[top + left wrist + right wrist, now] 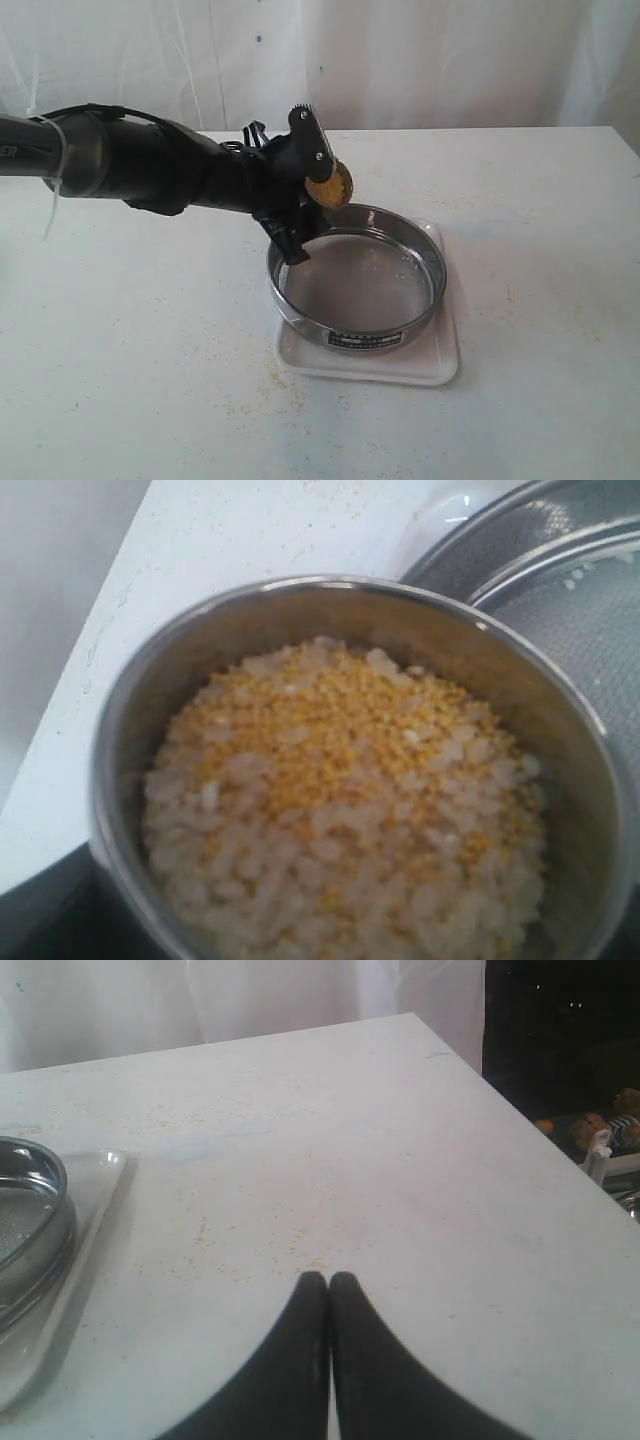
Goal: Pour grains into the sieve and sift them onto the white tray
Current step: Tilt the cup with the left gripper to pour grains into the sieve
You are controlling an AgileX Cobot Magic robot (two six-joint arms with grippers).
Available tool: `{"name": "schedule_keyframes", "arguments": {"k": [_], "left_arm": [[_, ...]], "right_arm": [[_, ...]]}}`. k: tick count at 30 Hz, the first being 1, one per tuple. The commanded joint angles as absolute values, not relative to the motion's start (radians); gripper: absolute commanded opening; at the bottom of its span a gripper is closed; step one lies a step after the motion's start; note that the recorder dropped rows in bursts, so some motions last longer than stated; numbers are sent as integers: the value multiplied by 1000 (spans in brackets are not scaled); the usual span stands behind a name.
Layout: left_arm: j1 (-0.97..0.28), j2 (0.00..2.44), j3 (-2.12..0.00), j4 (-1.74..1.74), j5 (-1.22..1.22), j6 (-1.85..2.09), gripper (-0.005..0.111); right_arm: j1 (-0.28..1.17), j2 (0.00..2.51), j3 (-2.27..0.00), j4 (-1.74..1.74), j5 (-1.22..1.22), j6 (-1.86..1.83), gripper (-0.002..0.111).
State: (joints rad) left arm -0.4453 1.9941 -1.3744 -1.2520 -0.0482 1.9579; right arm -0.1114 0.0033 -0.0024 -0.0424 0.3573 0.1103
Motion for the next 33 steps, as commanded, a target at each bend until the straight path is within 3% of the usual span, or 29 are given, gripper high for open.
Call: {"name": "schedule_keyframes", "arguments": {"k": [1,23,33], "left_arm": [[-469,1980,-1380,-1126,-67,2108,0],[-518,1980,-1380,-659,-167,2108,0],[-571,1980,-1338,-273,-325,2108,0]], "right_arm": [[-109,0,0,-50,351,110,0],[-109,0,0,-50,351,110,0],[-109,0,0,-50,351,110,0]]}}
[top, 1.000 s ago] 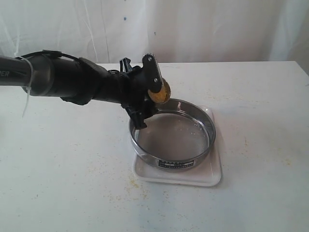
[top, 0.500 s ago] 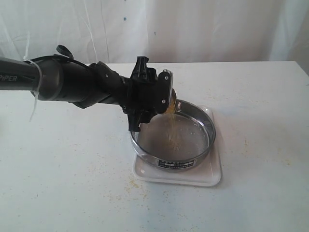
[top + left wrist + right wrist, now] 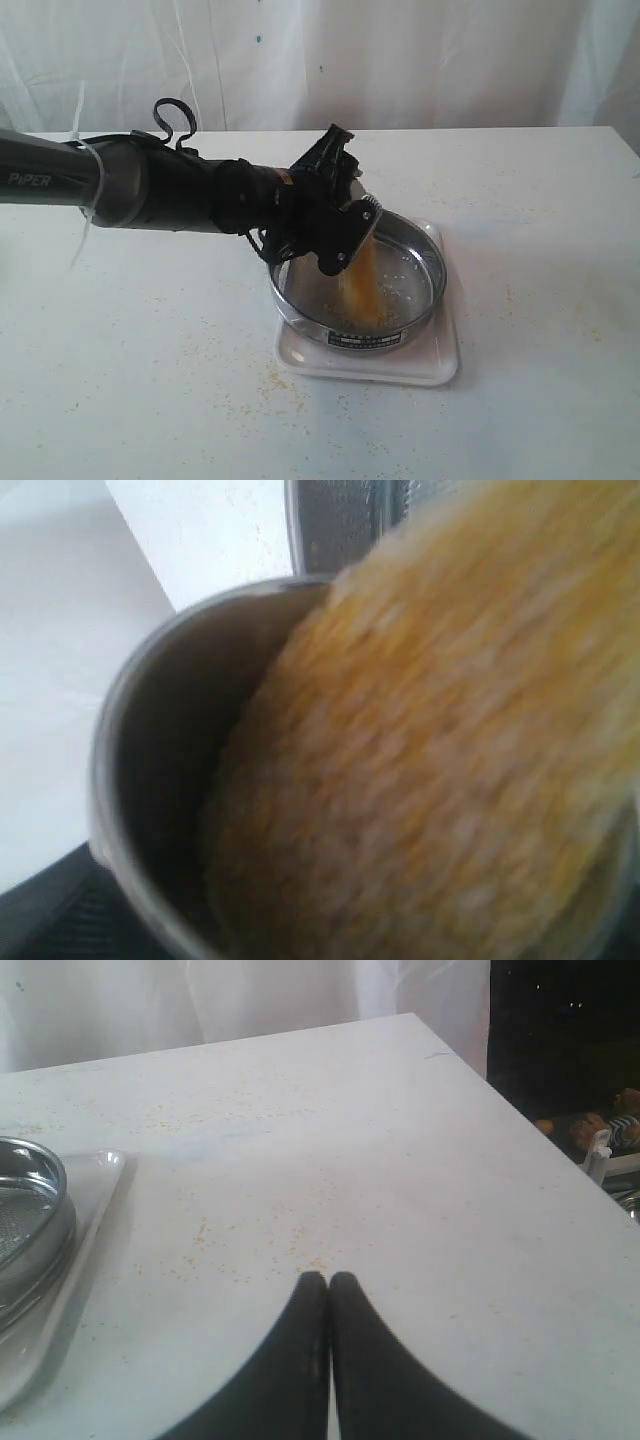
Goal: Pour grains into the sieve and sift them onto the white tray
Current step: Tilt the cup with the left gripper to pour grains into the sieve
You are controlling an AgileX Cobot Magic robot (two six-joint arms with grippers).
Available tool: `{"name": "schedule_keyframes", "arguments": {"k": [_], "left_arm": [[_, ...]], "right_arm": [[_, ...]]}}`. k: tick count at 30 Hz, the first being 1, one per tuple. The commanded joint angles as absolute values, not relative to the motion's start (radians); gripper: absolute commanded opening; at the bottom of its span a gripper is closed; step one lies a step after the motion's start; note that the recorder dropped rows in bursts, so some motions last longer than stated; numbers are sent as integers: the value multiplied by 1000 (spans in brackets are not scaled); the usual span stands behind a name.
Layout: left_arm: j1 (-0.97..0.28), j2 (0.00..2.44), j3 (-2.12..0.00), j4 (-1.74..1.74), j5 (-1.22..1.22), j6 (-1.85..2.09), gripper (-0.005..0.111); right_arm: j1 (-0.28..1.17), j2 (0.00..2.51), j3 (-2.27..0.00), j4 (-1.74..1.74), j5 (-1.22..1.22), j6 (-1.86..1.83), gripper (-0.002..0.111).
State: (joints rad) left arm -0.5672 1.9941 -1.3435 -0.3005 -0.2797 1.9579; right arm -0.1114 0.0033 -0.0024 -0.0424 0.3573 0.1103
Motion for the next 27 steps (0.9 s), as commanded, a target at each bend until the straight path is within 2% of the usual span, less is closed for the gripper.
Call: {"name": "schedule_keyframes", "arguments": {"k": [1,9,22,27], "left_arm": [[-571,1980,-1338,-270,-325,2108,0],[-571,1980,-1338,-48,-413,2108,0],[-571,1980,-1338,431,-420,2108,0],[-571,1980,-1338,503,-457,2108,0]], "right_arm": [[-109,0,0,-50,351,110,0],[-109,0,0,-50,351,110,0],[-109,0,0,-50,351,110,0],[-109,0,0,-50,351,110,0]]}}
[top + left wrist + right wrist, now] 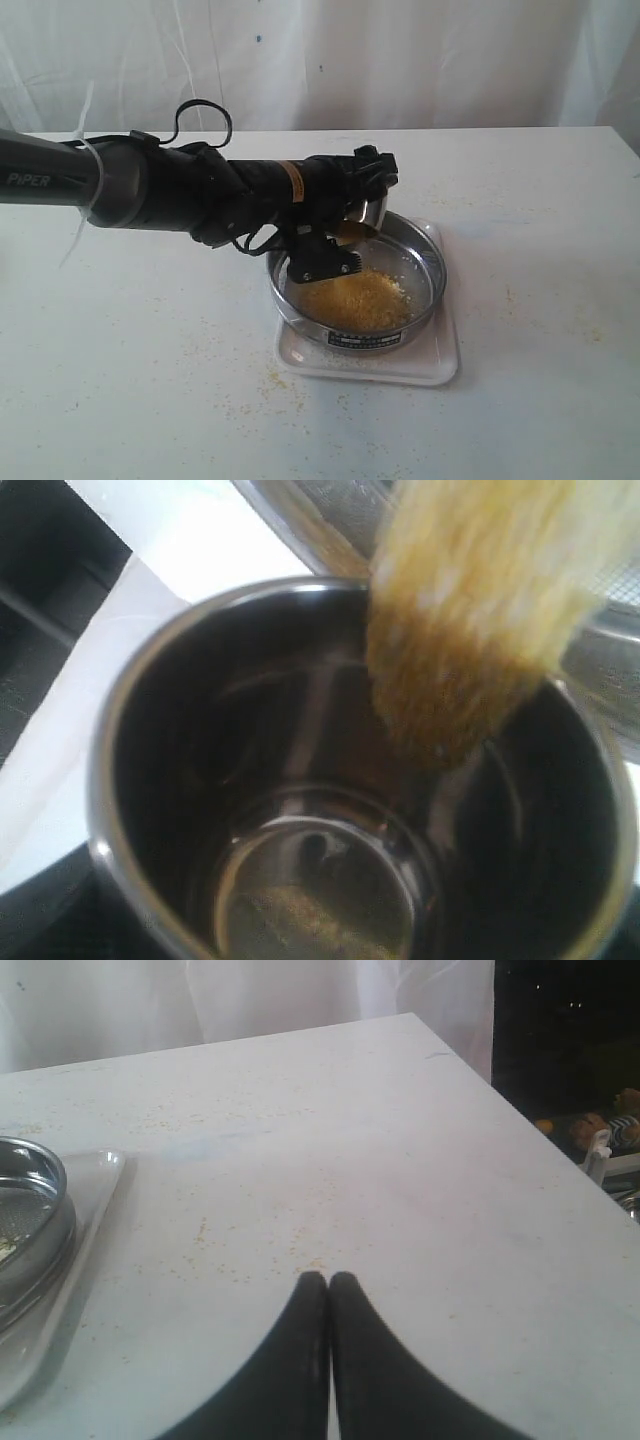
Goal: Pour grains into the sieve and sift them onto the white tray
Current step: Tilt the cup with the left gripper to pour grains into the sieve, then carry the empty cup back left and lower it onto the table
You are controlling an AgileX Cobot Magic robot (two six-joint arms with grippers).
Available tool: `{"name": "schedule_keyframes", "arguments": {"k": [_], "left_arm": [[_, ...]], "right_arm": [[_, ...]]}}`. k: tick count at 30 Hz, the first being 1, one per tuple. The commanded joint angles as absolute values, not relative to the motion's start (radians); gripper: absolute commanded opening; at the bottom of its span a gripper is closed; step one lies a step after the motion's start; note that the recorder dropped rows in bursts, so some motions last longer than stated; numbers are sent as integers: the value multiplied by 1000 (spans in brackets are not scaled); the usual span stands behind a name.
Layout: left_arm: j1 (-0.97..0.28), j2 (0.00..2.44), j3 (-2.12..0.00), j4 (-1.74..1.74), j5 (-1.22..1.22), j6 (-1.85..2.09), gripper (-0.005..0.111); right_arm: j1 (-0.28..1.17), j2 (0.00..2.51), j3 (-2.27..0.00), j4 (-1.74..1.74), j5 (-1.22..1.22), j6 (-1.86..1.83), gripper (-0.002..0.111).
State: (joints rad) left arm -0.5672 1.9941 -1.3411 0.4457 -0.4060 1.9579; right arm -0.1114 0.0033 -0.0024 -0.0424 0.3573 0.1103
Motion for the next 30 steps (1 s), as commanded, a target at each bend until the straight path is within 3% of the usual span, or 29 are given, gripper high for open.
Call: {"name": "schedule_keyframes", "arguments": {"k": [1,15,22,30], "left_arm": [[-571,1980,-1338,503,-473,2108,0],[-571,1980,-1338,427,-556,2075,0],[-550,1933,-1338,-91,-663,1535,0],[-344,1718,-1260,-299,-475,850,0]], "right_arm": [[-109,0,0,-50,351,110,0],[-109,0,0,-50,351,110,0],[-109,0,0,-50,351,110,0],[-109,0,0,-50,351,110,0]]}}
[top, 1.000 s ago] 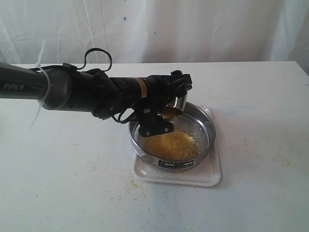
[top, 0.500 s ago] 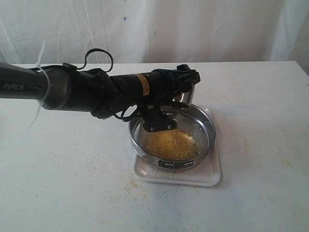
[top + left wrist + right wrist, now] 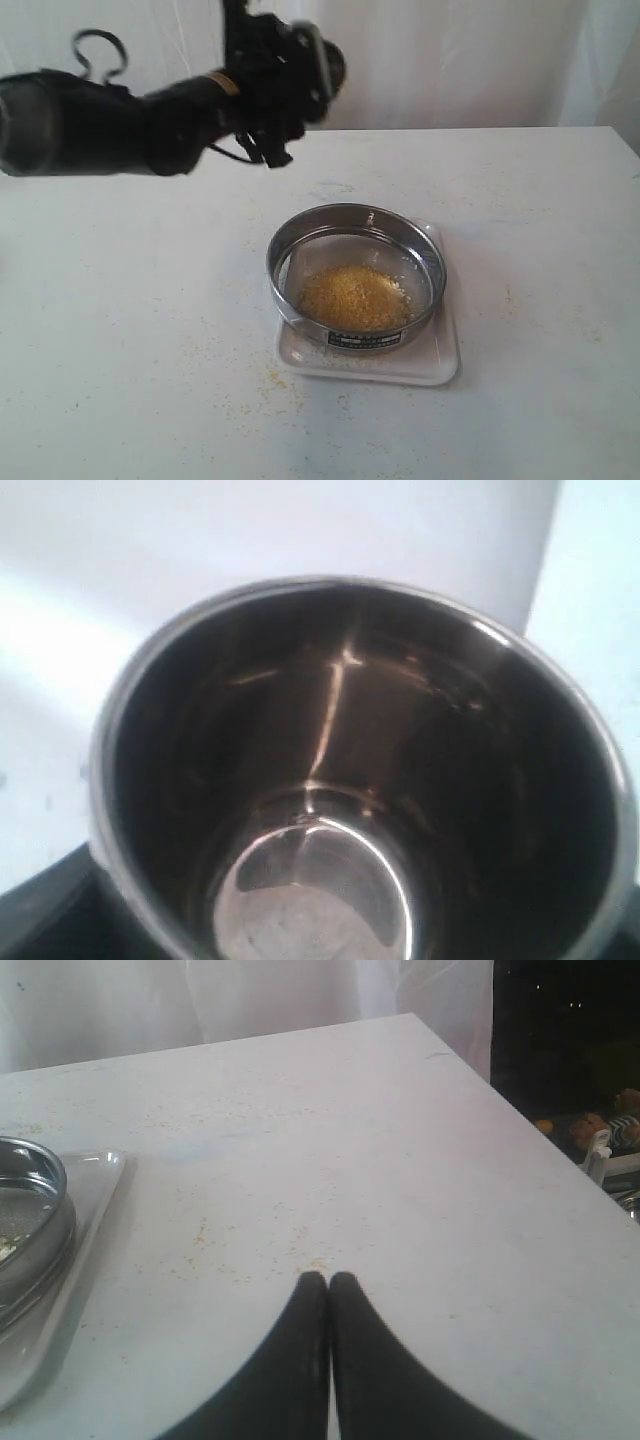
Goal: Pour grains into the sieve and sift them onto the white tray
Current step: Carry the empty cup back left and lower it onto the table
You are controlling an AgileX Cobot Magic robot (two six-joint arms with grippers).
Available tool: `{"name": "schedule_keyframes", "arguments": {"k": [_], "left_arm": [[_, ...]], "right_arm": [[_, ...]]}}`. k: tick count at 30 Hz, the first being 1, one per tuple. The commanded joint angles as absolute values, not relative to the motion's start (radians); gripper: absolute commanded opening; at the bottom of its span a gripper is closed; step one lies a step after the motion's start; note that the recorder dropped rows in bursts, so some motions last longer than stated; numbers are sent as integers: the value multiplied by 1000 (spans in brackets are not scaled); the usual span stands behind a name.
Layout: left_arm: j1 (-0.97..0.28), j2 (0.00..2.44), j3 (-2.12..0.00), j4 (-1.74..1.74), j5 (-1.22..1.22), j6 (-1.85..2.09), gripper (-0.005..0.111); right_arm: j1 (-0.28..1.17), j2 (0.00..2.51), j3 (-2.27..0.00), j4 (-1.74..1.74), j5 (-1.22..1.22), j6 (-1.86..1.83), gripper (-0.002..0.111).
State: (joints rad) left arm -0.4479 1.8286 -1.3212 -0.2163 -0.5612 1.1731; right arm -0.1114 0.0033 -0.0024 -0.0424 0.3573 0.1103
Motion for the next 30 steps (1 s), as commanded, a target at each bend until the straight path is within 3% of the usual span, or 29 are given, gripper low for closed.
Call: {"name": "schedule_keyframes", "arguments": {"k": [1,5,9,14,17,27,30], "left_arm": [[-313,1693,-1239,-299,-443,782,0],[-145,1671,-1128,-262,-296,488,0],[-58,1713,-1025,-56,-332,184,0],[-43,1808,-934,530,-766,-180,0],[-43,1911,-934,635,-970,-242,0],[-43,2138,-934,585,-1159,-276,0],[-43,2142,-934,583,-1120,-269,0]], "right_arm": [[-109,0,0,-50,351,110,0],[-109,0,0,-50,351,110,0],[-109,0,0,-50,351,110,0],[-109,0,0,-50,351,110,0],[-109,0,0,-50,351,110,0],[-109,0,0,-50,351,110,0],[-109,0,0,-50,351,110,0]]}}
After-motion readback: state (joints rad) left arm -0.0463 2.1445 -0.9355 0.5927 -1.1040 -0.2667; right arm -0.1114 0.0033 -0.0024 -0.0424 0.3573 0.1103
